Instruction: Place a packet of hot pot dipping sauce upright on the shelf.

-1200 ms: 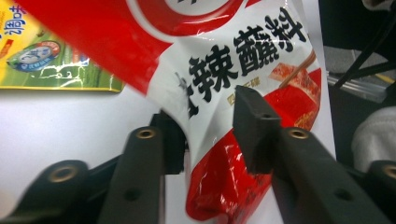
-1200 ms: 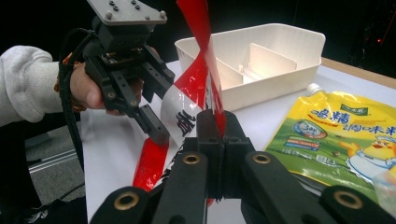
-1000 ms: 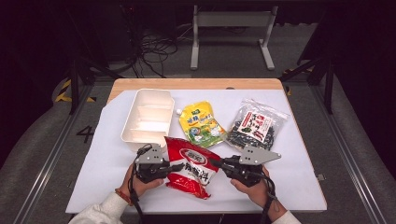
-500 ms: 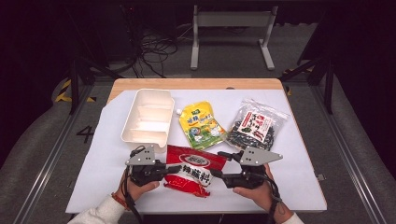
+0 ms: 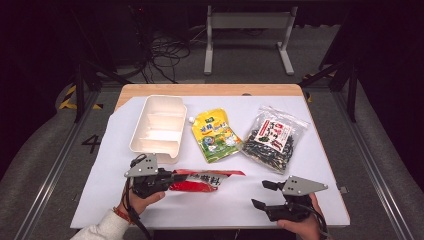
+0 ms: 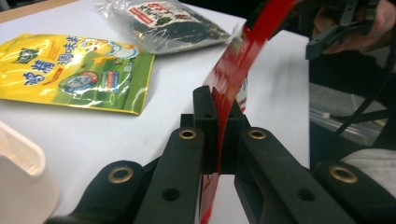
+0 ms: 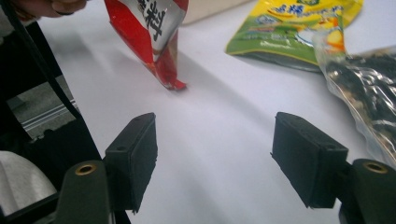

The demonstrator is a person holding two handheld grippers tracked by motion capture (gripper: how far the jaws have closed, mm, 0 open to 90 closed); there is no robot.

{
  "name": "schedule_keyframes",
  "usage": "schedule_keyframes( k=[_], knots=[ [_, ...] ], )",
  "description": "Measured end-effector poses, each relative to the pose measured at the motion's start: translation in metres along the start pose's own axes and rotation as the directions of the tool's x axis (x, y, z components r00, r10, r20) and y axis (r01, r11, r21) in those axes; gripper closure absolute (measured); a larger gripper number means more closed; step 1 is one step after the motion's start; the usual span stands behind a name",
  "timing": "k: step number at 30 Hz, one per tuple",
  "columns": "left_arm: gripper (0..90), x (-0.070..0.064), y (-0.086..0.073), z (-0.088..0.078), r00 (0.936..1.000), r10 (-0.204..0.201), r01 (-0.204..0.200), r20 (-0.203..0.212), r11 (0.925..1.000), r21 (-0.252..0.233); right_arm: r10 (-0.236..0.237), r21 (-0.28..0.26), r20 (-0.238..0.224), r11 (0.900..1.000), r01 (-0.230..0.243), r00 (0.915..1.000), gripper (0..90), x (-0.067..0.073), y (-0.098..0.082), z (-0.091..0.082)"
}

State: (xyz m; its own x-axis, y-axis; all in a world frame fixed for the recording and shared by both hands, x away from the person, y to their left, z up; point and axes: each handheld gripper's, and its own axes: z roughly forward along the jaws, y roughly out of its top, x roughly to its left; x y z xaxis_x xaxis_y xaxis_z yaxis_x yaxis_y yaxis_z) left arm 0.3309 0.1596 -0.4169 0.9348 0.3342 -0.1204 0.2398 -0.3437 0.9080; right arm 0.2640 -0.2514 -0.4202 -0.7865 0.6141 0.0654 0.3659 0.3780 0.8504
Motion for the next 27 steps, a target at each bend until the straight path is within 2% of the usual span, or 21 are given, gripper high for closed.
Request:
schedule_keyframes(
  k=[3,4,7,8,9,11,14,16,20,23,24,26,27],
  knots=[
    [89.7,0.003,0.000,0.001,1.0000,-0.005,0.005,-0.006,1.0000,0.000,0.050,-0.030,-0.012,0.998,-0.050,0.9987,33.3,-0.004,-0.002,0.003],
    [89.7,0.003,0.000,0.001,1.0000,-0.005,0.005,-0.006,1.0000,0.001,0.057,-0.036,-0.020,0.998,-0.057,0.9982,33.5,-0.004,0.001,0.009],
    [89.6,0.003,0.000,0.002,0.9999,-0.002,0.002,0.011,1.0000,-0.001,0.035,-0.056,-0.037,0.998,-0.037,0.9987,42.0,0.001,0.011,0.024],
    [89.6,0.003,0.000,0.002,0.9999,-0.002,0.002,0.011,1.0000,-0.001,0.035,-0.056,-0.037,0.998,-0.037,0.9987,42.0,0.001,0.011,0.024],
    [89.6,0.001,0.000,0.003,0.9999,0.001,-0.001,0.016,1.0000,-0.001,0.027,-0.062,-0.049,0.998,-0.030,0.9984,43.5,0.003,0.015,0.029],
    [89.5,0.000,0.000,0.003,0.9999,0.005,-0.005,0.015,1.0000,0.001,0.011,-0.092,-0.084,0.996,-0.018,0.9964,53.6,0.009,0.025,0.039],
    [89.2,0.001,-0.001,0.003,0.9998,-0.002,0.002,0.020,1.0000,-0.001,-0.031,-0.121,-0.129,0.993,0.015,0.9912,59.7,0.019,0.037,0.052],
    [89.1,0.000,-0.002,0.003,0.9996,0.006,-0.006,0.026,1.0000,0.002,-0.050,-0.120,-0.118,0.992,0.036,0.9917,63.0,0.025,0.044,0.058],
    [87.6,-0.003,-0.001,0.005,0.9978,0.022,-0.022,0.062,0.9998,0.002,-0.056,-0.121,-0.120,0.992,0.042,0.9911,73.7,0.026,0.050,0.071],
    [86.6,-0.003,0.000,0.007,0.9980,0.030,-0.031,0.055,0.9993,0.020,-0.057,-0.108,-0.125,0.993,0.043,0.9905,83.5,0.024,0.048,0.075],
    [87.1,-0.002,-0.001,0.007,0.9980,0.029,-0.030,0.055,0.9993,0.020,-0.065,-0.100,-0.132,0.994,0.052,0.9892,85.3,0.023,0.046,0.075],
    [87.8,-0.002,-0.002,0.006,0.9982,0.030,-0.031,0.052,0.9992,0.024,-0.078,-0.068,-0.113,0.995,0.070,0.9906,85.7,0.022,0.041,0.075],
    [87.7,-0.002,-0.002,0.006,0.9982,0.029,-0.030,0.052,0.9993,0.023,-0.070,-0.053,-0.098,0.996,0.065,0.9927,84.0,0.020,0.037,0.075]
  ],
)
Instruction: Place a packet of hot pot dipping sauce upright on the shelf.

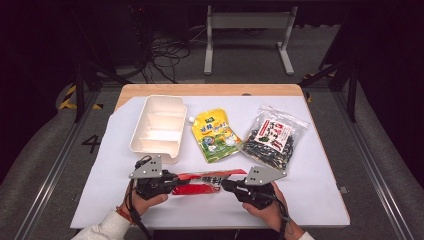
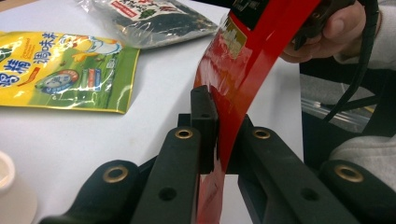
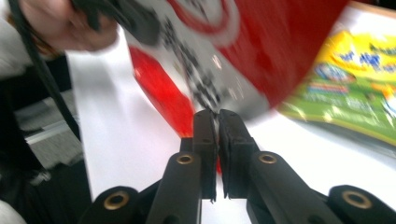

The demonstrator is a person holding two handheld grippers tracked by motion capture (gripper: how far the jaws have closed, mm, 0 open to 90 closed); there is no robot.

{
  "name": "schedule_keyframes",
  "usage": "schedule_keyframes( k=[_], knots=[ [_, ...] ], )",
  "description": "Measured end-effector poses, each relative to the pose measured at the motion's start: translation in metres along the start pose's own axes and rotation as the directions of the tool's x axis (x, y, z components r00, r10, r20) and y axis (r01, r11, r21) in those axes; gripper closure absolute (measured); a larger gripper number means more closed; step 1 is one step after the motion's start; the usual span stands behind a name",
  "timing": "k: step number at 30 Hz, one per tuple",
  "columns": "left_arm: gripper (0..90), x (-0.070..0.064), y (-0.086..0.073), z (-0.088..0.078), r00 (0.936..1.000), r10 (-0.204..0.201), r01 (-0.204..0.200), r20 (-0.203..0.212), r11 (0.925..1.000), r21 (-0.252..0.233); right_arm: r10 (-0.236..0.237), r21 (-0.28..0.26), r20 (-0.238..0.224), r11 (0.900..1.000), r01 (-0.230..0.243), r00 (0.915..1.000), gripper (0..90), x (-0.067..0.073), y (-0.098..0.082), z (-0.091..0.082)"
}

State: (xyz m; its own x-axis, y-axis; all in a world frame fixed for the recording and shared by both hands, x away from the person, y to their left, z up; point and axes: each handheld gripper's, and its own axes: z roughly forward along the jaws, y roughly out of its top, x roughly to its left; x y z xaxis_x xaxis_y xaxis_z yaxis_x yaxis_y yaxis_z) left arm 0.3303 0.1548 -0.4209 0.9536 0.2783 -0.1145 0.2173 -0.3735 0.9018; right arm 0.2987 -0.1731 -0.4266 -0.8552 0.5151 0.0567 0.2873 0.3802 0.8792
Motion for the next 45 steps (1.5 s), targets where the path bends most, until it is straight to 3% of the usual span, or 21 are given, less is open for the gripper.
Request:
schedule_keyframes(
  k=[1,4,5,7,13,16,18,22,31,34,39,45],
  knots=[
    [87.7,0.000,0.000,0.000,1.0000,0.002,-0.002,-0.001,1.0000,0.002,0.011,0.007,0.014,1.000,-0.012,0.9998,83.4,-0.002,-0.003,0.000],
    [87.3,0.000,0.001,0.002,1.0000,0.007,-0.007,0.003,1.0000,-0.001,0.046,-0.002,0.060,0.999,-0.046,0.9971,70.1,-0.007,-0.004,0.002],
    [87.2,-0.001,0.002,0.003,0.9999,0.011,-0.011,-0.001,0.9999,0.002,0.049,-0.004,0.072,0.999,-0.048,0.9962,71.1,-0.007,-0.003,0.003],
    [86.7,-0.002,0.003,0.005,0.9999,0.013,-0.013,0.008,0.9999,0.005,0.047,-0.014,0.064,0.999,-0.046,0.9969,71.0,-0.007,-0.001,0.005],
    [81.0,-0.004,0.004,0.019,0.9994,0.032,-0.032,-0.013,0.9984,0.047,0.009,-0.014,0.004,1.000,-0.009,1.0000,81.9,-0.001,0.000,0.012],
    [86.8,-0.005,0.006,0.022,0.9990,0.035,-0.034,-0.027,0.9985,0.042,0.002,-0.008,0.013,1.000,-0.002,0.9999,79.9,0.001,0.000,0.011],
    [88.6,-0.002,0.006,0.020,0.9994,0.015,-0.014,-0.030,0.9996,0.026,0.012,-0.010,0.018,1.000,-0.012,0.9998,77.2,-0.001,-0.001,0.009],
    [89.2,0.001,0.007,0.014,0.9996,-0.003,0.003,-0.029,1.0000,0.009,0.039,-0.011,0.028,0.999,-0.038,0.9989,70.6,-0.005,-0.006,-0.003],
    [89.3,0.007,0.023,-0.011,0.9960,0.024,-0.028,-0.086,0.9988,-0.041,0.038,0.024,0.075,0.999,-0.040,0.9965,59.9,-0.008,-0.018,-0.039],
    [89.3,0.015,0.033,-0.022,0.9933,0.033,-0.039,-0.111,0.9979,-0.051,0.036,0.067,0.081,0.997,-0.041,0.9961,54.9,-0.008,-0.032,-0.053],
    [89.3,0.024,0.051,-0.035,0.9876,0.059,-0.068,-0.146,0.9958,-0.061,0.070,0.097,0.108,0.992,-0.081,0.9917,49.9,-0.011,-0.048,-0.065],
    [89.3,0.042,0.073,-0.053,0.9742,0.080,-0.096,-0.211,0.9930,-0.068,0.104,0.092,0.126,0.989,-0.116,0.9865,49.5,-0.011,-0.057,-0.071]
  ],
)
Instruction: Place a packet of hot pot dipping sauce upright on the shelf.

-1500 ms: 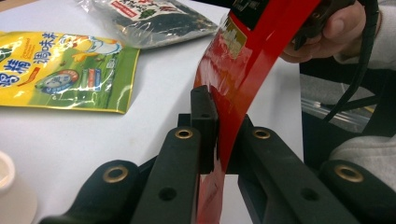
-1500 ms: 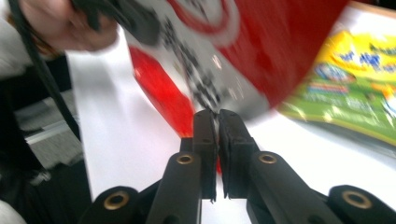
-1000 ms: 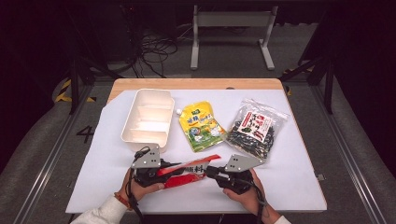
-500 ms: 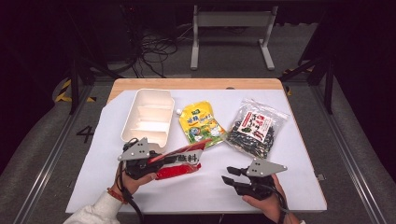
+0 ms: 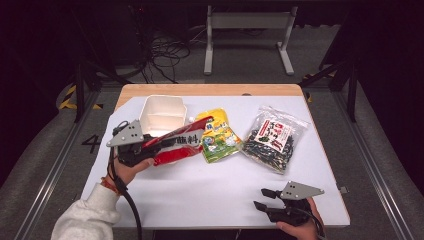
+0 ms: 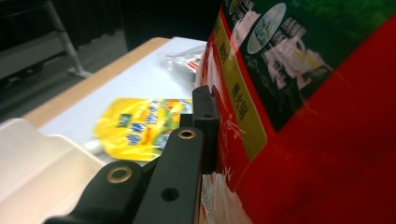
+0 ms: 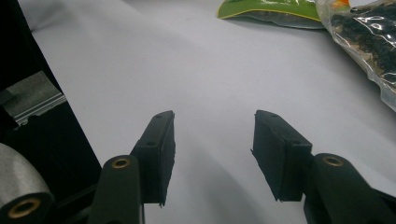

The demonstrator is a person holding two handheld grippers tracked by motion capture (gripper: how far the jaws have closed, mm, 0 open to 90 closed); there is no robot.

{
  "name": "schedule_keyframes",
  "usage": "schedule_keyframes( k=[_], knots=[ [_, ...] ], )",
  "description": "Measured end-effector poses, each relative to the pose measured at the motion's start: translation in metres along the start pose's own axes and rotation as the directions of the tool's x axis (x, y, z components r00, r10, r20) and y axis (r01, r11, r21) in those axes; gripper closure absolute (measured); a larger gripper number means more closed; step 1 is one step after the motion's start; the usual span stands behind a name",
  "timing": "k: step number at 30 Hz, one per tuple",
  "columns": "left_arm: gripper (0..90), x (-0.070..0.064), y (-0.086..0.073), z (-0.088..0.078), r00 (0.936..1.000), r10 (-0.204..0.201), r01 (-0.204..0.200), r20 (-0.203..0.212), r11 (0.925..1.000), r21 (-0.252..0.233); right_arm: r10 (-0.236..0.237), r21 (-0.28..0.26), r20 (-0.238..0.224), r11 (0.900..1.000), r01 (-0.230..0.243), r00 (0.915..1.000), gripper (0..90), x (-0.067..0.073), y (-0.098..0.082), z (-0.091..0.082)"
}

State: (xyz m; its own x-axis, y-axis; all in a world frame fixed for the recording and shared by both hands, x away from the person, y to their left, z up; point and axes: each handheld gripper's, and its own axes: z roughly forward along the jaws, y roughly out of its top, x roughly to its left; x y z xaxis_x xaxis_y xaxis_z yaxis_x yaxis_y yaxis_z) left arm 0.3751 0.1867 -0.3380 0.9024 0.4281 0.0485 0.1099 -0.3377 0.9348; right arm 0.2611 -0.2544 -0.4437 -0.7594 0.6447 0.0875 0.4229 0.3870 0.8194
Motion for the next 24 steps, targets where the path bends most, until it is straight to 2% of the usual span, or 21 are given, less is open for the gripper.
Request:
schedule_keyframes(
  k=[1,2,3,4,5,10,11,12,13,14,16,18,20,22,24],
  knots=[
    [89.3,0.000,0.000,0.000,1.0000,0.000,0.000,0.000,1.0000,0.000,0.000,0.000,0.000,1.000,0.000,1.0000,49.5,0.000,0.000,0.000],
    [89.3,0.006,0.003,-0.002,0.9998,0.010,-0.010,-0.017,0.9999,0.007,-0.003,-0.004,0.001,1.000,0.003,1.0000,49.7,0.001,0.000,-0.001],
    [89.3,0.011,0.005,-0.003,0.9996,0.001,-0.001,-0.028,1.0000,0.008,-0.010,-0.009,0.005,1.000,0.010,0.9999,49.4,0.002,0.000,-0.001],
    [89.3,0.022,0.009,-0.005,0.9988,0.006,-0.006,-0.049,0.9999,0.010,-0.006,-0.013,0.007,1.000,0.006,1.0000,48.7,0.003,-0.001,-0.002],
    [89.3,0.022,0.009,-0.005,0.9988,0.006,-0.006,-0.049,0.9999,0.010,-0.006,-0.013,0.007,1.000,0.006,1.0000,48.7,0.003,-0.001,-0.002],
    [89.3,0.055,0.016,-0.009,0.9941,-0.011,0.012,-0.108,0.9999,0.005,-0.004,-0.027,0.035,1.000,0.005,0.9994,46.9,0.005,-0.004,-0.006],
    [89.3,0.062,0.017,-0.008,0.9927,-0.010,0.011,-0.120,0.9999,0.011,-0.014,-0.026,0.048,1.000,0.015,0.9987,46.3,0.005,-0.003,-0.008],
    [89.3,0.066,0.018,-0.007,0.9924,-0.010,0.011,-0.123,0.9999,0.012,-0.047,-0.021,0.091,0.999,0.049,0.9948,45.6,0.007,-0.001,-0.012],
    [89.3,0.072,0.018,-0.005,0.9922,-0.014,0.015,-0.124,0.9998,0.014,-0.067,-0.024,0.115,0.997,0.070,0.9911,45.6,0.007,0.000,-0.015],
    [89.3,0.077,0.019,-0.003,0.9921,-0.014,0.017,-0.125,0.9996,0.021,-0.078,-0.037,0.125,0.996,0.083,0.9891,45.6,0.007,0.001,-0.020],
    [89.3,0.086,0.019,0.002,0.9892,-0.005,0.011,-0.147,0.9992,0.038,-0.075,-0.058,0.149,0.995,0.085,0.9859,45.5,0.005,0.001,-0.027],
    [89.3,0.093,0.017,0.008,0.9879,0.000,0.009,-0.155,0.9985,0.054,-0.073,-0.056,0.165,0.995,0.084,0.9835,45.0,0.003,0.000,-0.029],
    [89.3,0.100,0.013,0.014,0.9869,0.008,0.005,-0.161,0.9969,0.079,-0.064,-0.041,0.176,0.997,0.072,0.9824,43.5,0.001,-0.003,-0.028],
    [89.3,0.108,0.010,0.021,0.9834,0.024,-0.003,-0.180,0.9928,0.119,-0.076,-0.019,0.190,0.997,0.081,0.9788,42.8,0.001,-0.005,-0.025],
    [89.3,0.115,0.007,0.025,0.9825,0.012,0.011,-0.186,0.9925,0.122,-0.090,-0.003,0.191,0.996,0.092,0.9774,42.4,0.001,-0.006,-0.022]
  ],
)
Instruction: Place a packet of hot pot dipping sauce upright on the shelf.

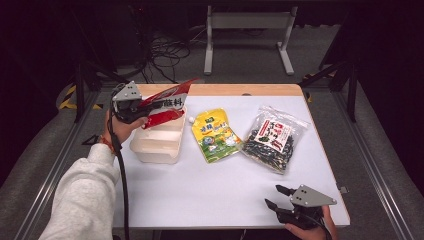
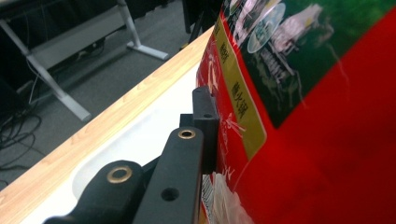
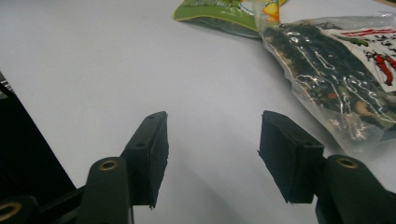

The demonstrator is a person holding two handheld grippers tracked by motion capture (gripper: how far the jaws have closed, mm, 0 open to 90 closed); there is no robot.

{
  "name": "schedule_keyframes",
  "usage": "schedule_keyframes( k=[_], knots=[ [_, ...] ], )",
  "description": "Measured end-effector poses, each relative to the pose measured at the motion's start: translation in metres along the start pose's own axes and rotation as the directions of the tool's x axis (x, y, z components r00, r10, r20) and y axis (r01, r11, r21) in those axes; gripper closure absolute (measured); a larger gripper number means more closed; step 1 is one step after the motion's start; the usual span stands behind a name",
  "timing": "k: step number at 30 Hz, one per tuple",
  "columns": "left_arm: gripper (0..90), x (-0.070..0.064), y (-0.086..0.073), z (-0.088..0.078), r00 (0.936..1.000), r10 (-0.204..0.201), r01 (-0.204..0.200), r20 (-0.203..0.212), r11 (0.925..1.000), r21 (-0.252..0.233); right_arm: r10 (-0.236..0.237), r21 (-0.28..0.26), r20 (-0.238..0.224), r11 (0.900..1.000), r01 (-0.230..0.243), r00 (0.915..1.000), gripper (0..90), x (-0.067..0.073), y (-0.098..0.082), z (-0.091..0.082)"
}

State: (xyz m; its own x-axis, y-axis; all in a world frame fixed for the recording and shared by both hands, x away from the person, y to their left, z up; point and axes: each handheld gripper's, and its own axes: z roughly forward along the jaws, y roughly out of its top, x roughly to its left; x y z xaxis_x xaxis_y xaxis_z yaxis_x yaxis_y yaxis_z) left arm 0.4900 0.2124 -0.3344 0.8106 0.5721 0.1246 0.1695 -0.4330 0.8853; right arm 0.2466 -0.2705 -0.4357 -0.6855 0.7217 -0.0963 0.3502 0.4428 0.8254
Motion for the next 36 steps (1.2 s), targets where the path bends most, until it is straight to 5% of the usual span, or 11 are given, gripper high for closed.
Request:
schedule_keyframes(
  k=[19,27,29,36],
  knots=[
    [89.1,0.037,0.008,0.038,0.9995,-0.031,0.031,-0.004,0.9986,0.042,0.044,0.026,-0.007,0.999,-0.044,0.9990,39.8,-0.002,-0.002,0.009],
    [83.6,0.047,-0.001,0.059,0.9965,-0.084,0.083,0.006,0.9931,0.083,0.046,0.028,-0.028,0.999,-0.045,0.9985,40.2,0.000,-0.002,0.010],
    [78.1,0.049,-0.005,0.058,0.9926,-0.121,0.121,0.005,0.9905,0.066,0.051,0.027,-0.031,0.998,-0.050,0.9982,42.0,0.000,-0.002,0.010],
    [77.2,0.050,-0.014,0.044,0.9899,-0.137,0.140,-0.036,0.9880,0.066,0.043,0.028,-0.035,0.999,-0.042,0.9984,40.9,0.000,-0.002,0.011]
  ],
)
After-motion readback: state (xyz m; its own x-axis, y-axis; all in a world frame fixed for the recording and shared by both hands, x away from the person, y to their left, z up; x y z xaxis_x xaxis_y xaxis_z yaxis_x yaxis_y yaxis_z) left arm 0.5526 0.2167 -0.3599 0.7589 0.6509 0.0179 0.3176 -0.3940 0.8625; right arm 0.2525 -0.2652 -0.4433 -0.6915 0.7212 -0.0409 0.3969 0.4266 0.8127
